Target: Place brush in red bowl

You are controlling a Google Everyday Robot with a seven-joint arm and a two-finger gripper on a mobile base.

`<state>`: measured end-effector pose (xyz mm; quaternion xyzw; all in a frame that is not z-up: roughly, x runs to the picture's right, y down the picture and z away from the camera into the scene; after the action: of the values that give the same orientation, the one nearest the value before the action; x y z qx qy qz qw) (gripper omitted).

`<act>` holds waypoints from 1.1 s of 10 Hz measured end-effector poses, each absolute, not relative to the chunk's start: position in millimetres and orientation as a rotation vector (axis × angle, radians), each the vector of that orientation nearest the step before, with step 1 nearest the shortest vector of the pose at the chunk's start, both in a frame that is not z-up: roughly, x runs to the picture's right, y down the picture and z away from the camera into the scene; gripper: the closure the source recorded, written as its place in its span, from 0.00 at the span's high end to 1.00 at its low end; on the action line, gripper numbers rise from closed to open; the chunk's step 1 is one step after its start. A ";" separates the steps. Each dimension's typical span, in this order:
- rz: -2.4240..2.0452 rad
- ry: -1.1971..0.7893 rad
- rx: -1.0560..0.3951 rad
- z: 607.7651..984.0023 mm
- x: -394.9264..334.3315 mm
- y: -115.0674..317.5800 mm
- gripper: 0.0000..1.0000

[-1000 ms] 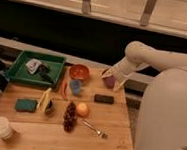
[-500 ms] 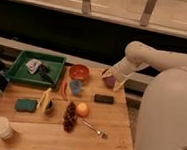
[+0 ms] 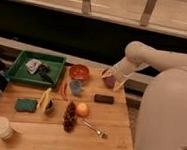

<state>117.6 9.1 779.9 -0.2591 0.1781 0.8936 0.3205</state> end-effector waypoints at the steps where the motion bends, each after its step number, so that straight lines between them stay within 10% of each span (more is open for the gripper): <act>1: 2.348 0.468 -0.681 779.9 117.6 9.1 0.63; 11: 1.830 0.246 -0.775 771.3 -48.1 -28.6 0.63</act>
<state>-48.1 -28.6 771.3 -0.3259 0.1035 0.7697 0.5391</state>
